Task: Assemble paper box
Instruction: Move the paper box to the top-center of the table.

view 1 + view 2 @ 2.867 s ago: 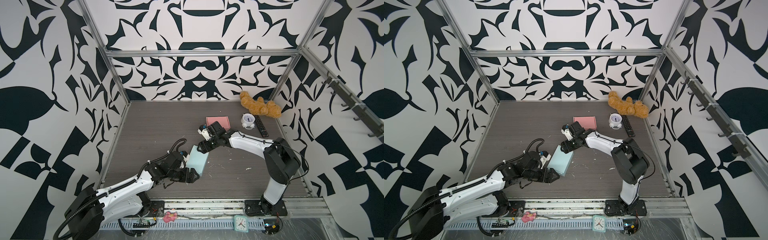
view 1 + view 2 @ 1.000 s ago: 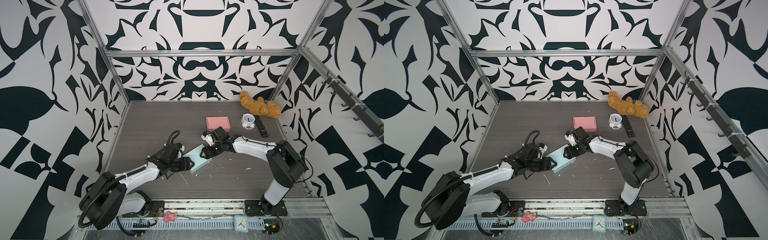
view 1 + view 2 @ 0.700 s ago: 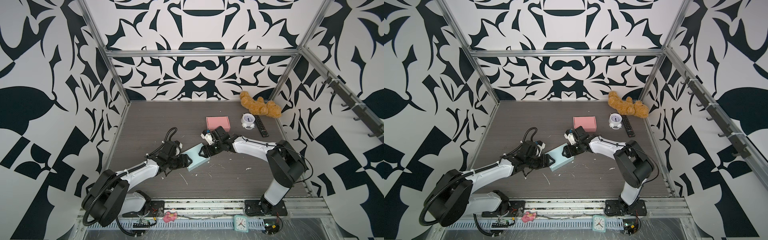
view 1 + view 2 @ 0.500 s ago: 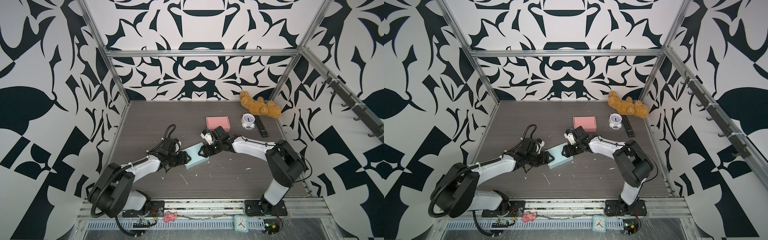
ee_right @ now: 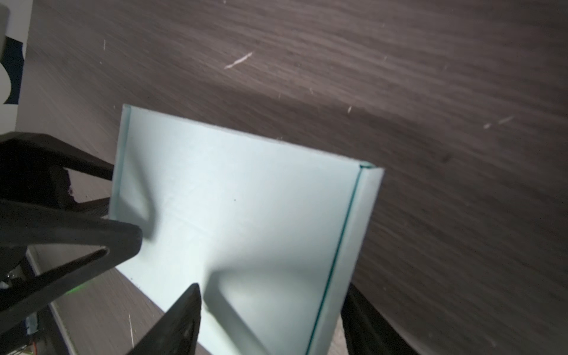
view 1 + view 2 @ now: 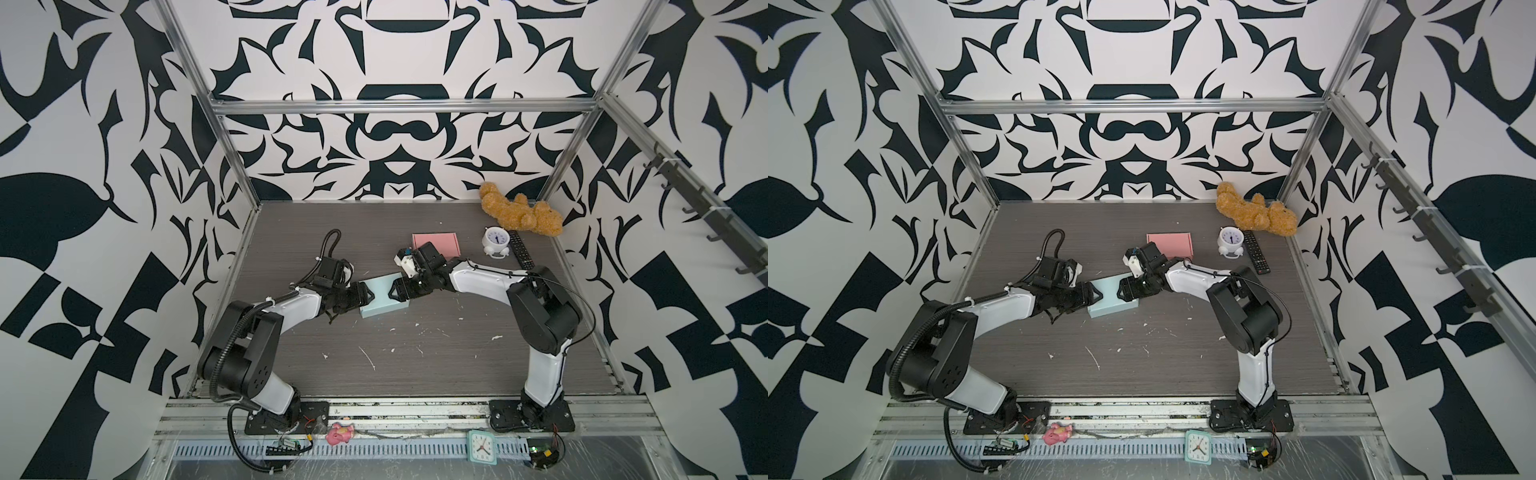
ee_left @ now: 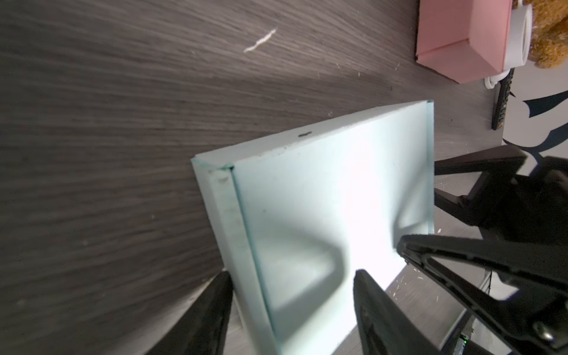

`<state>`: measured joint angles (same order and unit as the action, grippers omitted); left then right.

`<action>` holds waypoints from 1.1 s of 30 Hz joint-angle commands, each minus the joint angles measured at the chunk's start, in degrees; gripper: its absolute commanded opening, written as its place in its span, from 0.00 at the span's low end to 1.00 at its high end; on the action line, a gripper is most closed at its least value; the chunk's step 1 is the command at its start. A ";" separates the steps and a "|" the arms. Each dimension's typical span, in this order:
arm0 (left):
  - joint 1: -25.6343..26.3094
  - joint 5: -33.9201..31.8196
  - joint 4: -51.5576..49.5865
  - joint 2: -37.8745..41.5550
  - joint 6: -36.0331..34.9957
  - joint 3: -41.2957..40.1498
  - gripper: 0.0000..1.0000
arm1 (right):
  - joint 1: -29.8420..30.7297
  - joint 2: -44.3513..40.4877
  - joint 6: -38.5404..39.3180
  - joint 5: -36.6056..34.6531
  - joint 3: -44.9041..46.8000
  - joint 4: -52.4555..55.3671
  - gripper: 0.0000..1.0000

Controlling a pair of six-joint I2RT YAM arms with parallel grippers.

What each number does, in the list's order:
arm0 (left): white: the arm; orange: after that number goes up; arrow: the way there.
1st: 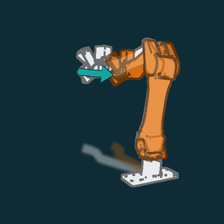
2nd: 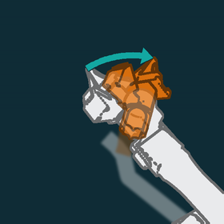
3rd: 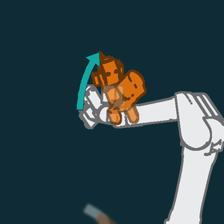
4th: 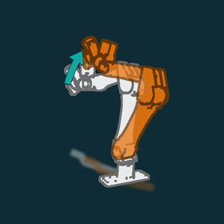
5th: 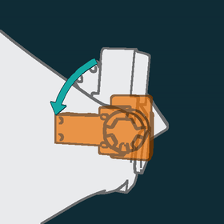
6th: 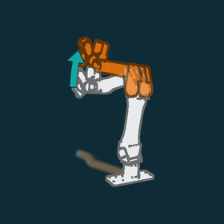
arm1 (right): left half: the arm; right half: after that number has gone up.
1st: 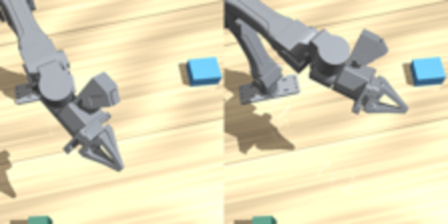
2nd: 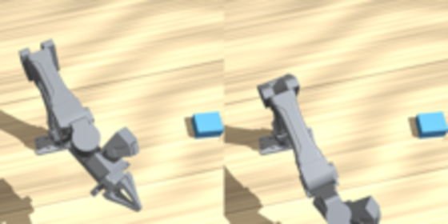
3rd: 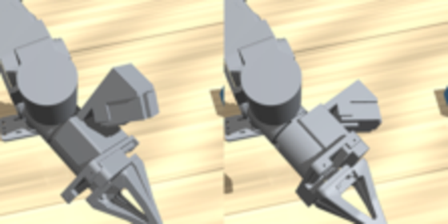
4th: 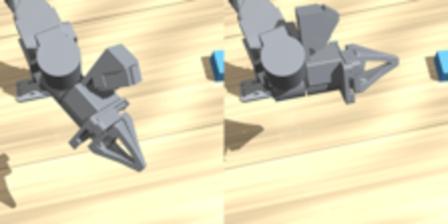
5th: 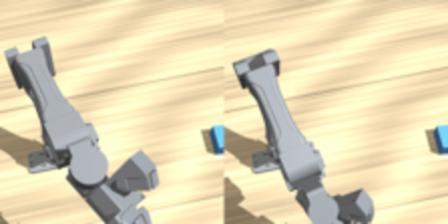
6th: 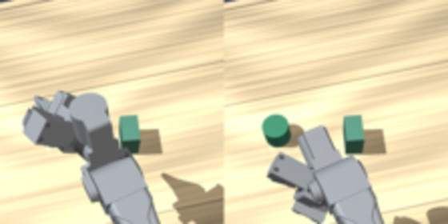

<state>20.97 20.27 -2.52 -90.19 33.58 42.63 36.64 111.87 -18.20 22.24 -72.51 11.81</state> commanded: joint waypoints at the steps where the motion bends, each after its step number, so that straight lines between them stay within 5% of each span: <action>1: 0.00 5.77 4.19 -2.18 -0.78 3.96 0.65 | 0.90 1.14 -0.96 5.93 -4.70 -3.15 0.72; 33: -6.59 8.14 4.72 -23.30 -3.88 26.71 0.64 | -2.49 16.85 -4.04 4.59 -25.33 -2.77 0.73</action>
<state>13.34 21.93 -1.08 -112.03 30.44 66.61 31.79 128.33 -21.65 20.43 -95.02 10.87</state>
